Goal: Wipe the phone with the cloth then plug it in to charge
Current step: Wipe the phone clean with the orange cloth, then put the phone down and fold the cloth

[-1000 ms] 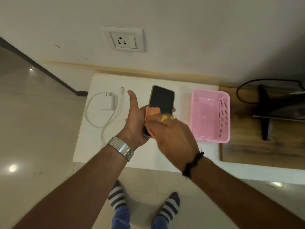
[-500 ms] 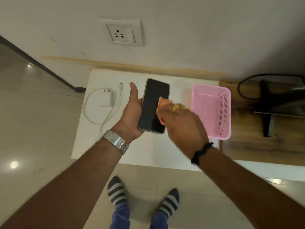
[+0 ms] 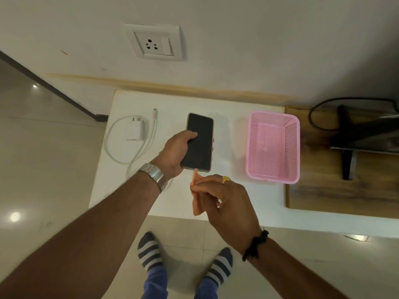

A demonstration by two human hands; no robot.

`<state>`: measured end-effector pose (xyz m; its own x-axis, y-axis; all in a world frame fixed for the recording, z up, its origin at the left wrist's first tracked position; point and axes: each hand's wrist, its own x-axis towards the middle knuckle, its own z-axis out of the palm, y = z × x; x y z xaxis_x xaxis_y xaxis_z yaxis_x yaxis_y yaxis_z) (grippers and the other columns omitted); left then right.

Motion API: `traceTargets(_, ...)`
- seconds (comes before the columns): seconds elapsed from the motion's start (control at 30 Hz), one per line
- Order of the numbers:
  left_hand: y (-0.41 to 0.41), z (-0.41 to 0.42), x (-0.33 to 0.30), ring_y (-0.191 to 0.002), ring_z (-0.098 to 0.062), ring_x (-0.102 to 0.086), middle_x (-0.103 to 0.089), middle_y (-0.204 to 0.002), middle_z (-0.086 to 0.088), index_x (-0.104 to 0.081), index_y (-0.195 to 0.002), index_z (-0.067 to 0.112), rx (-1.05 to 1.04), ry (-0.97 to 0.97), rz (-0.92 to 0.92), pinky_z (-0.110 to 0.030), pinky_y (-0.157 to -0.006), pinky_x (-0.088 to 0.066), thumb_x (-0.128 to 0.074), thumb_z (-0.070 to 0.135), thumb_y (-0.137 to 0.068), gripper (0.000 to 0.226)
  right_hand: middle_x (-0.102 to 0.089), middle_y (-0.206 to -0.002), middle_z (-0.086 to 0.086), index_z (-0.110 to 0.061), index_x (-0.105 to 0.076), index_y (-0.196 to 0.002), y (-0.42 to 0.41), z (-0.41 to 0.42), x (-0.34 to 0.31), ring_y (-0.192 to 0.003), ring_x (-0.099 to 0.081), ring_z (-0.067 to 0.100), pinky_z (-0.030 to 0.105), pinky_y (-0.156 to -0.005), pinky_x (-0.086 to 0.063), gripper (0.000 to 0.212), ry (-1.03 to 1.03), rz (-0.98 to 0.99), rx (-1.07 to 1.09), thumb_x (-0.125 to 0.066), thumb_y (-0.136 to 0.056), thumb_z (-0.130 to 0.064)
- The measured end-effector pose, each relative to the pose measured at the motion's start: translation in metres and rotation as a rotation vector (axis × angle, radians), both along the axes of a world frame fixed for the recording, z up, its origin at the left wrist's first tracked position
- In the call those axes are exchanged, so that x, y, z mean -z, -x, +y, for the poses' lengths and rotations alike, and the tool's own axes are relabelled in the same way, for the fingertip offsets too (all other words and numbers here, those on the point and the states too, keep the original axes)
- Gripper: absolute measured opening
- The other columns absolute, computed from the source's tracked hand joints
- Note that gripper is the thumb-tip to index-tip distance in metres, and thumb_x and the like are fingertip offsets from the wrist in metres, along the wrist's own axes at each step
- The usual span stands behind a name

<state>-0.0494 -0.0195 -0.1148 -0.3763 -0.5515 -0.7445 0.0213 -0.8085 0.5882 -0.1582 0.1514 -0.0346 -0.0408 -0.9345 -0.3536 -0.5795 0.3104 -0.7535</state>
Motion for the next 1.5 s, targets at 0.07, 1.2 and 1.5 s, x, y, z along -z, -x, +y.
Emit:
traceTargets(0.07,0.004,-0.003,0.004,-0.119,-0.042,-0.071,-0.074,-0.127,-0.021,-0.068,-0.121,0.014,0.034,0.055,-0.172,-0.06,-0.103,-0.058,-0.057,0.024,-0.104,0.023,-0.076,-0.11,0.001,-0.015,-0.076,-0.116,0.003,-0.001,0.006,-0.103,-0.069,0.015,0.037,-0.103,-0.053,0.023,0.017,-0.031,0.12,-0.063,-0.099,-0.025)
traceTargets(1.2,0.012,0.013,-0.038,-0.097,-0.038,-0.079,-0.081,-0.097,-0.02,-0.077,-0.106,-0.002,0.353,0.108,-0.122,-0.049,-0.1,-0.063,-0.074,0.033,-0.099,0.036,-0.069,-0.121,-0.004,-0.022,-0.064,-0.126,0.024,-0.025,0.026,-0.101,-0.068,0.013,0.025,-0.088,-0.058,0.036,0.369,0.265,0.259,-0.073,-0.091,-0.025)
traceTargets(1.5,0.016,0.01,-0.056,-0.106,-0.04,-0.078,-0.08,-0.112,-0.024,-0.071,-0.118,-0.008,0.347,0.202,-0.037,-0.049,-0.097,-0.064,-0.07,0.033,-0.102,0.044,-0.072,-0.128,-0.001,-0.027,-0.062,-0.136,0.036,-0.029,0.047,-0.122,-0.067,0.019,0.037,-0.1,-0.055,0.058,-0.114,-0.794,0.614,-0.083,-0.082,-0.028)
